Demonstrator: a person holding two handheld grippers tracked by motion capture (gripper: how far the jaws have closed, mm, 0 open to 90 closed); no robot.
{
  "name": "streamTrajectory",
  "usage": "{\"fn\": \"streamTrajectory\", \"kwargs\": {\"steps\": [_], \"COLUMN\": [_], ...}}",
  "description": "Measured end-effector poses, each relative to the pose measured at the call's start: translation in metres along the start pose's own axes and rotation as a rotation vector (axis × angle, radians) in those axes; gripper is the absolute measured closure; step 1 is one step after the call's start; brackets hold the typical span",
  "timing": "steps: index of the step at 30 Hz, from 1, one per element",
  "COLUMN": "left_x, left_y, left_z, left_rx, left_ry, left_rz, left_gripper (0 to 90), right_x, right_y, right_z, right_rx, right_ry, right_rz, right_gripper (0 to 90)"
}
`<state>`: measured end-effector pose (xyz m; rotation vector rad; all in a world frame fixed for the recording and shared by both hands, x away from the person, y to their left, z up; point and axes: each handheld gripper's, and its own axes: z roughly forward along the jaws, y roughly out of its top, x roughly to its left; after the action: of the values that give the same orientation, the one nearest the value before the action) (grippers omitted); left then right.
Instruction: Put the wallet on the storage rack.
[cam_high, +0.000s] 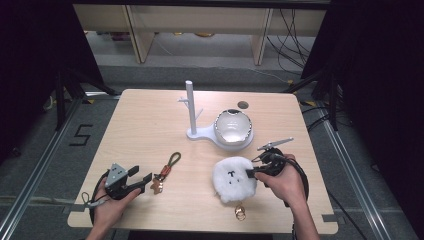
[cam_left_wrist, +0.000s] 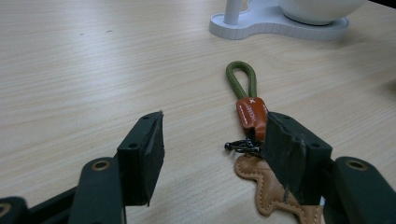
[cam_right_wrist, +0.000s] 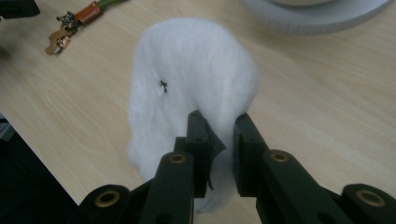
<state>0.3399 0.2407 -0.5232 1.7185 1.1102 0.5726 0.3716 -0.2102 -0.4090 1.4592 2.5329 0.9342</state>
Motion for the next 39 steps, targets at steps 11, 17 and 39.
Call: {"fn": "streamTrajectory", "kwargs": {"steps": [11,17,39], "left_x": [0.000,0.000,0.000], "left_y": [0.000,0.000,0.000], "left_z": [0.000,0.000,0.000], "left_rx": [-0.002,-0.002,-0.003], "left_ry": [0.001,0.002,0.006], "left_rz": [-0.002,-0.003,-0.008], "left_gripper": [37.9,37.9,38.2], "right_x": [0.001,0.004,-0.004], "right_y": [0.016,0.023,0.046], "right_z": [-0.022,-0.030,-0.045], "right_rx": [-0.106,-0.133,-0.284], "right_ry": [-0.025,-0.017,-0.048], "right_rz": [0.023,0.056,-0.011], "right_gripper": [80.4,80.4,80.4]}}
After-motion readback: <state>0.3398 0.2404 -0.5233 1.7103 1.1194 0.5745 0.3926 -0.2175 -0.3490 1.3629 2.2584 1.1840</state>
